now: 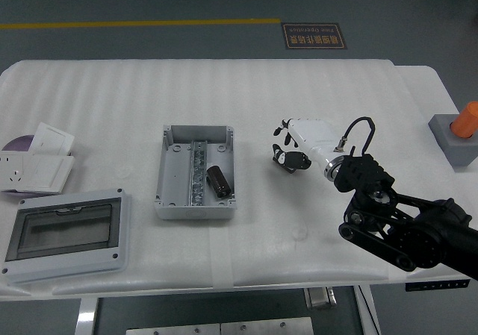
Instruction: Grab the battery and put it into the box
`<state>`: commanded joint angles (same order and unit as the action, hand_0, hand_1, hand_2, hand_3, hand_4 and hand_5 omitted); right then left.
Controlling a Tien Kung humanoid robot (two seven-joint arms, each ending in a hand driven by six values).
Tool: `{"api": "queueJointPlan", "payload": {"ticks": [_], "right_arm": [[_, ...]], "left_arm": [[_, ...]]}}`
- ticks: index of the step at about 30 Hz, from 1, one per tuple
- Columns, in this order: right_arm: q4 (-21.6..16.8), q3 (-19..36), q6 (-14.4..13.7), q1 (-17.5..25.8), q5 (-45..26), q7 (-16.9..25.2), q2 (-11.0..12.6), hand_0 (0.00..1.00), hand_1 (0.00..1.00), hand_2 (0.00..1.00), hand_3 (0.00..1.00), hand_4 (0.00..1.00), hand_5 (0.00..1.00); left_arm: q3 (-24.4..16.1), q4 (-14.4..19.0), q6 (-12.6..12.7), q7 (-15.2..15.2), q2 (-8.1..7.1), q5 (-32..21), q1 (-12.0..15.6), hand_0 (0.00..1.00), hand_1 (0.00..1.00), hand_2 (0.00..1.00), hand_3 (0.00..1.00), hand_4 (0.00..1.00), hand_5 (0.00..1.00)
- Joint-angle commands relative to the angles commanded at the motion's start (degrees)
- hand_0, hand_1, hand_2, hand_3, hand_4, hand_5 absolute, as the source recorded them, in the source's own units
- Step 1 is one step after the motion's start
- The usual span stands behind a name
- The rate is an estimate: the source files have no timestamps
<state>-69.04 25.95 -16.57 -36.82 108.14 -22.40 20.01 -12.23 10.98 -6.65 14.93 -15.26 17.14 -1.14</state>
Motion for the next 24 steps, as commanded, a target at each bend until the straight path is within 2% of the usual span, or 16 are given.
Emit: {"api": "queueJointPlan", "payload": {"ticks": [1, 2, 7, 8, 13, 14, 24], "right_arm": [[-0.02, 0.16, 0.22, 0.03, 0.2, -0.29, 0.04, 0.4, 0.471, 0.488, 0.693, 0.49, 0.301], [-0.09, 0.25, 0.44, 0.06, 0.34, -0.62, 0.06, 0.481, 0.579, 0.634, 0.822, 0.766, 0.534], [-0.41, -0.33, 1.14, 0.22, 0.45, -1.4, -0.12, 0.481, 0.579, 0.634, 0.822, 0.766, 0.534], [-0.43, -0.48, 1.22, 0.26, 0.45, -1.47, -0.16, 0.559, 0.695, 0.758, 0.927, 0.929, 0.701], [-0.6, -0.96, 1.67, 0.48, 0.51, -1.87, -0.03, 0.559, 0.695, 0.758, 0.927, 0.929, 0.701], [-0.75, -0.99, 1.81, 0.54, 0.59, -2.0, 0.1, 0.581, 0.695, 0.766, 0.927, 0.97, 0.748], [-0.63, -2.47, 2.73, 0.95, 0.94, -2.74, 0.89, 0.577, 0.683, 0.756, 0.924, 0.99, 0.771]], "left_arm": [[0.04, 0.0, -0.01, -0.01, 0.0, -0.02, -0.02, 0.613, 0.669, 0.566, 0.564, 0.482, 0.504], [0.1, 0.0, -0.02, -0.03, 0.01, -0.1, -0.06, 0.613, 0.67, 0.568, 0.563, 0.479, 0.51], [0.14, -0.01, -0.03, -0.01, 0.01, -0.1, -0.17, 0.613, 0.67, 0.568, 0.563, 0.479, 0.51], [0.12, 0.0, -0.03, 0.01, 0.01, -0.08, -0.15, 0.612, 0.67, 0.568, 0.563, 0.478, 0.51], [-0.13, -0.01, -0.05, 0.15, -0.01, 0.19, -0.1, 0.612, 0.67, 0.568, 0.563, 0.478, 0.51], [-0.16, -0.01, -0.05, 0.16, -0.02, 0.22, -0.1, 0.612, 0.67, 0.566, 0.563, 0.478, 0.512], [0.1, 0.0, -0.07, 0.04, -0.05, 0.02, -0.2, 0.612, 0.669, 0.566, 0.562, 0.477, 0.513]]}}
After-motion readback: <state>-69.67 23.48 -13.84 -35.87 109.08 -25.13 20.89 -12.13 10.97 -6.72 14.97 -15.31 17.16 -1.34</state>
